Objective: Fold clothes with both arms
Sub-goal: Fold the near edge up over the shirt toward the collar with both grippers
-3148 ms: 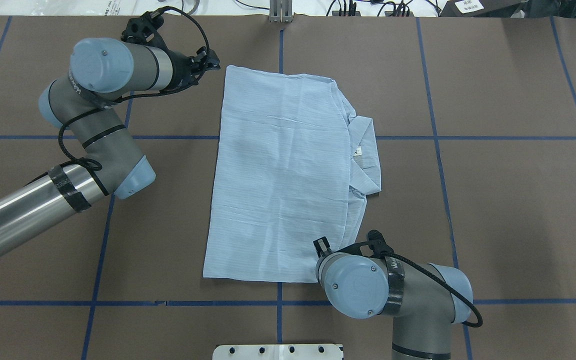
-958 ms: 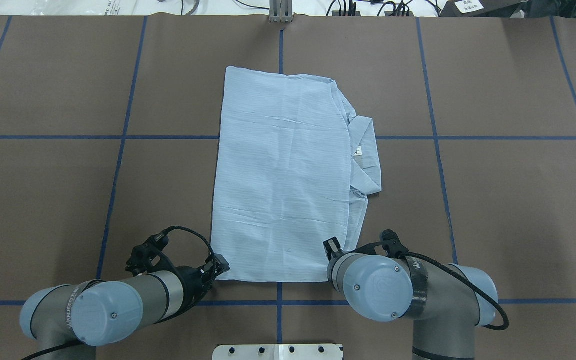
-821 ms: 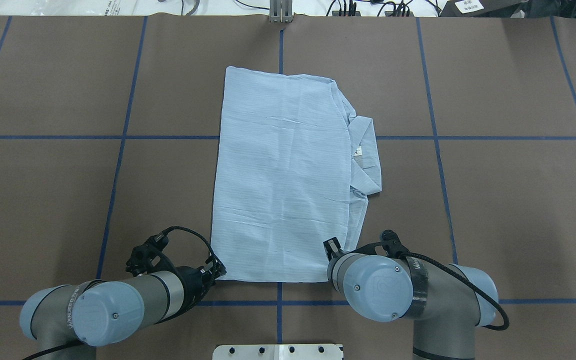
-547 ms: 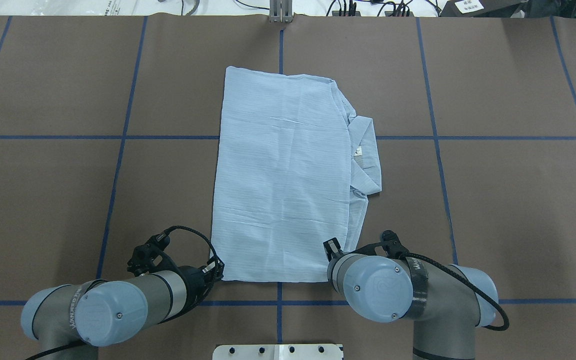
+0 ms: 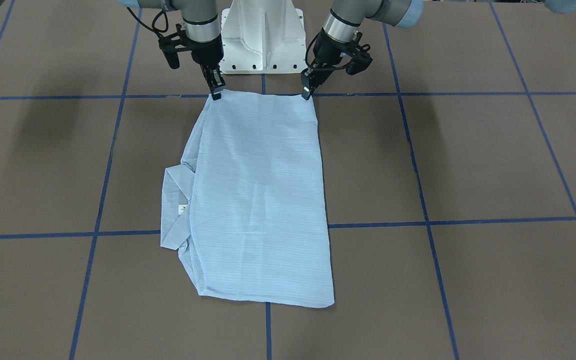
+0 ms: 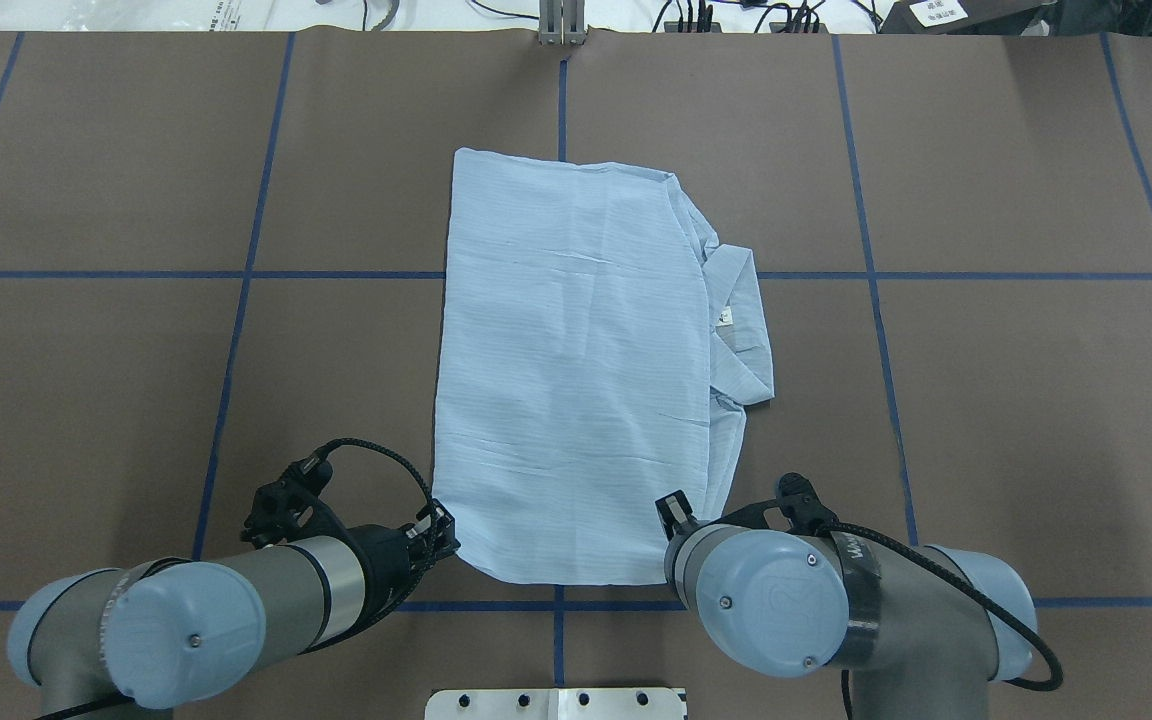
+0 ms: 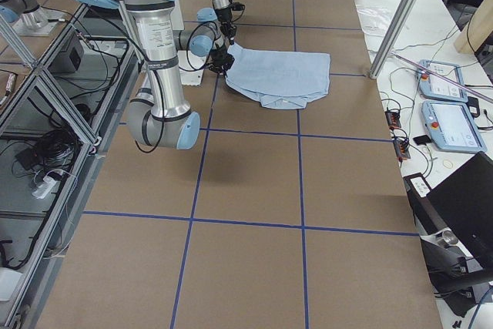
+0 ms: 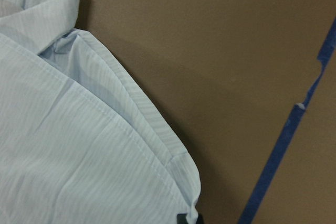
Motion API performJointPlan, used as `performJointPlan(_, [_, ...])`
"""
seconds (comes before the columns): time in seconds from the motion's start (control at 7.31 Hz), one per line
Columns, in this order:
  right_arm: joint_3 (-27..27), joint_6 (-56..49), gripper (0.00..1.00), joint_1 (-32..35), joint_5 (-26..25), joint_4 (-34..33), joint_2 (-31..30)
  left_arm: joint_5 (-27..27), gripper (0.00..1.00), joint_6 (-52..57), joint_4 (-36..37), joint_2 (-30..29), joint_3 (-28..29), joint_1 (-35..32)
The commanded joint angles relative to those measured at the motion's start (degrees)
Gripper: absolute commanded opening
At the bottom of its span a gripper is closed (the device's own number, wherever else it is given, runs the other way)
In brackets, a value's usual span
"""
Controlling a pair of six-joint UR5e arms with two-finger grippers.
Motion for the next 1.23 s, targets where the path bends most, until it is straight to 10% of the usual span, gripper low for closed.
performJointPlan(0.0, [4.84,0.01,0.0,-0.45,-0.19,-4.28,0.37,-0.22,0.0,-1.17,6.4,-0.79,-10.24,-0.15])
performJointPlan(0.55, [0.92,-7.61,0.0,16.65,6.65,-3.85,4.3,-9.26,0.0,9.09,6.16,-13.52,3.81,-17.87])
performJointPlan(1.09, [-22.59,-16.58,0.0,27.66,12.73,2.64,17.91,-9.36,0.0,18.32,4.15,-21.96,19.99,-24.66])
